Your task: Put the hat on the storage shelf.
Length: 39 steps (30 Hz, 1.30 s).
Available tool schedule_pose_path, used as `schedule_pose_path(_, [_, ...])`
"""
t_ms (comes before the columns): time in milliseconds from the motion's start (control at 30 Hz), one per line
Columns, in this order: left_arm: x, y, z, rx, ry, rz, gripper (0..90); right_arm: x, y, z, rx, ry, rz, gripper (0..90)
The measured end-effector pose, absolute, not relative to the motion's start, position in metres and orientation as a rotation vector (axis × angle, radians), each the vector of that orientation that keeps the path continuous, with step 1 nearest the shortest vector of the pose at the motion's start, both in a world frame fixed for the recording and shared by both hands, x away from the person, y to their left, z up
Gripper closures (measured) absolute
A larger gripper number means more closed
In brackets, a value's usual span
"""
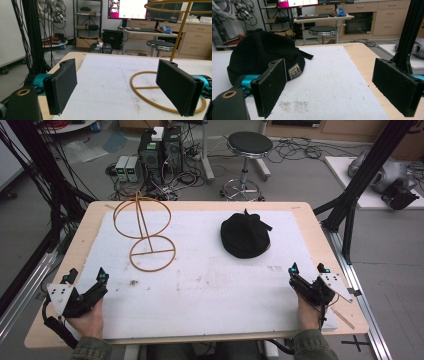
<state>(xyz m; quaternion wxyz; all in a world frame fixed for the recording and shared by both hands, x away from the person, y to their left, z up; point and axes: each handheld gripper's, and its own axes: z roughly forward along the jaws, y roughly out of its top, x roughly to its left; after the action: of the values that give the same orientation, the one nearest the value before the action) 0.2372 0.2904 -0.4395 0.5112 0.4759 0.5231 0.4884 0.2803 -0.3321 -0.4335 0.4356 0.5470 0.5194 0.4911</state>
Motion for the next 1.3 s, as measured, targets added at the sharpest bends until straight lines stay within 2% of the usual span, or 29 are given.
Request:
schedule_pose_path(700, [0.238,0.290,-0.441,1.162,1.254,1.160,17.4,0.294,-0.319,-0.429,1.298,1.375,1.239,11.5])
schedule_pose_path(1300, [0.235,0.290,-0.441,1.195,1.243,1.159,17.4,0.333,-0.290,-0.408,1.213,1.560,1.323,11.5])
